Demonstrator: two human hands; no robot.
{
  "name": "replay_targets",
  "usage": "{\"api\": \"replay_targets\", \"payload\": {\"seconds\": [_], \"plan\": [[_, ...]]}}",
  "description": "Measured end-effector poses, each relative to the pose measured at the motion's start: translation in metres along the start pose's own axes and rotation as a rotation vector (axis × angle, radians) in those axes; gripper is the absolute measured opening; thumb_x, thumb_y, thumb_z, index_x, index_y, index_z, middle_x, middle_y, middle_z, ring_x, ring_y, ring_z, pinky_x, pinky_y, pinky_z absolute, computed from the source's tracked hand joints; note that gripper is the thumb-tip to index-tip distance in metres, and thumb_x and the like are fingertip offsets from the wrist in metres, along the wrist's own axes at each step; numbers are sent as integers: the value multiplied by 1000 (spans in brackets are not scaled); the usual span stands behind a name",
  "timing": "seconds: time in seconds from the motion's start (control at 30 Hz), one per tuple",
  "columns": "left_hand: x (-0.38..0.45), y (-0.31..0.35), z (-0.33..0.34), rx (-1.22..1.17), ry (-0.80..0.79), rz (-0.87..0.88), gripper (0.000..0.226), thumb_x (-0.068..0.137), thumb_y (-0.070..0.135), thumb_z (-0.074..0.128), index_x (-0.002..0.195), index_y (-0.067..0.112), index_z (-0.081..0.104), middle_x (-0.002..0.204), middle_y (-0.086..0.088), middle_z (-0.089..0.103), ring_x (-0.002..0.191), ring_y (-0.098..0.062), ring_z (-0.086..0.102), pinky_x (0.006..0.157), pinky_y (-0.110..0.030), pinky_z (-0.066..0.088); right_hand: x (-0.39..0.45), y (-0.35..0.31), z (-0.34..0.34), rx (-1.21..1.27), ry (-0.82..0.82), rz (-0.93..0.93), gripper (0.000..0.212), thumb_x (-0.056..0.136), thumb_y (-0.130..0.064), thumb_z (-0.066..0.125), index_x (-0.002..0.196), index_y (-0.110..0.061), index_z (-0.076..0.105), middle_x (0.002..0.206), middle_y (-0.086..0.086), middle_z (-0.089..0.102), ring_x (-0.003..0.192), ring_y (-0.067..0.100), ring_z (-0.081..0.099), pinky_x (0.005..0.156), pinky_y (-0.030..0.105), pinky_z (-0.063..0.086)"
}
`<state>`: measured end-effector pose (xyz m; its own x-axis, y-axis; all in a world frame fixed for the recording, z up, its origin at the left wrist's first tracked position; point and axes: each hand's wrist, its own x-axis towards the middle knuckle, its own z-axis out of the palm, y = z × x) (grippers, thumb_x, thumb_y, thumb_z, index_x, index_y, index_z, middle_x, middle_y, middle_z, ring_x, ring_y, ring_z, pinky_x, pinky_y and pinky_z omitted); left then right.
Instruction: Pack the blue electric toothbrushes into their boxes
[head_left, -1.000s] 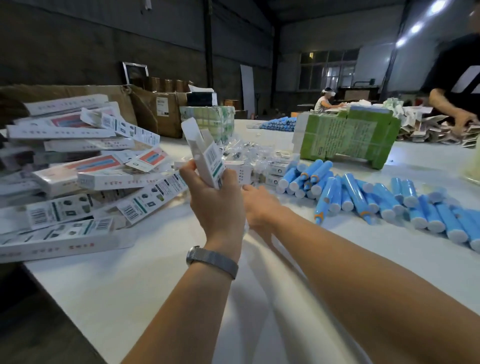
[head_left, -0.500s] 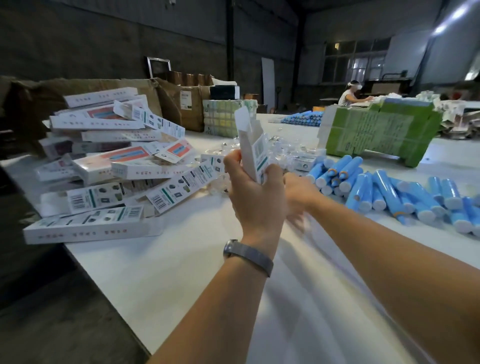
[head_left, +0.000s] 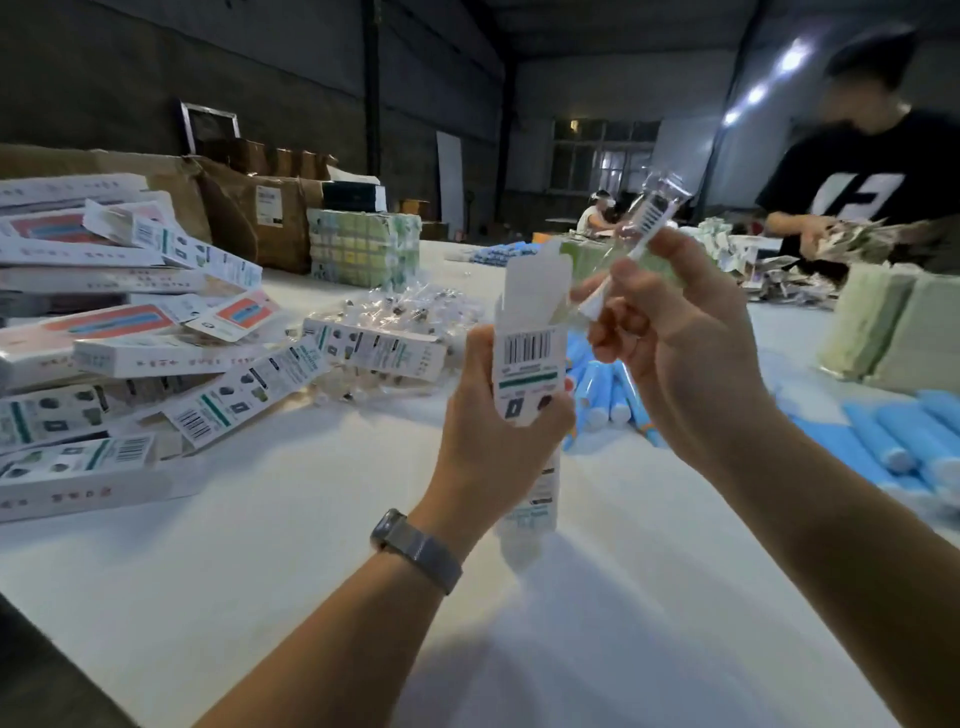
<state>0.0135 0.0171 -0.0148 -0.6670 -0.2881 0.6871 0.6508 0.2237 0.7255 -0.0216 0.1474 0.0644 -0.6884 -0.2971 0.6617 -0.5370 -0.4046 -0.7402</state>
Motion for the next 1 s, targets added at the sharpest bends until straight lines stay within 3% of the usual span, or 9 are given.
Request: {"api": "replay_targets", "payload": {"seconds": [0.17, 0.23, 0.33, 0.5, 0.63, 0.8, 0.83, 0.93, 1.0], "plan": [[-12, 0, 12, -84, -141, 24, 48, 80, 20, 72, 117, 20, 41, 98, 12, 66, 85, -17, 70, 71, -34, 60, -11, -18, -2, -228, 30, -144, 11, 89, -13, 58, 97, -20, 57, 83, 5, 64, 59, 15, 57, 51, 26, 45], [-14, 2, 14, -70, -153, 44, 47, 78, 27, 72, 115, 24, 43, 97, 12, 67, 82, -14, 70, 69, -34, 60, -11, -22, -5, -322, 44, -202, 32, 84, -4, 60, 105, -26, 51, 81, 2, 58, 61, 12, 56, 53, 23, 46], [-17, 8, 13, -112, -161, 47, 39, 84, 38, 65, 114, 27, 44, 98, 1, 68, 79, -28, 69, 68, -53, 60, -14, -25, -12, -500, -50, -344, 60, 81, 6, 64, 125, -29, 41, 81, -9, 56, 71, 10, 60, 61, 19, 49], [-17, 13, 11, -101, -139, 48, 25, 92, 48, 43, 109, 30, 46, 94, -15, 63, 81, -44, 61, 66, -63, 53, -19, -22, -16, -885, -135, -457, 13, 93, -17, 64, 105, -12, 65, 79, -12, 60, 72, 8, 60, 62, 8, 39], [-16, 12, 11, -105, -117, 37, 25, 93, 51, 39, 107, 30, 47, 91, -15, 64, 78, -46, 61, 65, -61, 53, -20, -13, -17, -970, -200, -459, 26, 94, -23, 61, 76, -6, 70, 89, 2, 58, 77, 16, 55, 66, 25, 39], [-16, 10, 12, -152, -98, 34, 29, 95, 50, 39, 107, 24, 46, 89, -14, 64, 72, -37, 64, 58, -41, 57, -23, -8, -14, -947, -233, -429, 16, 94, -23, 61, 93, -9, 69, 96, -1, 54, 83, 12, 53, 69, 21, 37], [-16, 10, 12, -166, -97, 34, 28, 96, 49, 39, 107, 24, 46, 90, -12, 64, 73, -37, 64, 59, -41, 58, -24, -7, -13, -942, -239, -409, 17, 94, -25, 61, 89, -10, 68, 97, -2, 51, 83, 10, 52, 68, 19, 35], [-16, 12, 13, -202, -99, 20, 21, 99, 45, 40, 111, 29, 44, 95, -1, 66, 84, -46, 61, 67, -60, 57, -25, -3, -11, -915, -240, -316, 22, 93, -32, 60, 78, -16, 64, 99, -5, 46, 83, 2, 48, 65, 12, 33], [-17, 14, 13, -182, -105, 40, 16, 104, 37, 37, 117, 29, 41, 97, 7, 66, 84, -42, 63, 70, -62, 55, -26, -1, -12, -838, -213, -296, 15, 90, -29, 64, 88, -15, 68, 104, -3, 49, 87, 5, 52, 67, 9, 36]]}}
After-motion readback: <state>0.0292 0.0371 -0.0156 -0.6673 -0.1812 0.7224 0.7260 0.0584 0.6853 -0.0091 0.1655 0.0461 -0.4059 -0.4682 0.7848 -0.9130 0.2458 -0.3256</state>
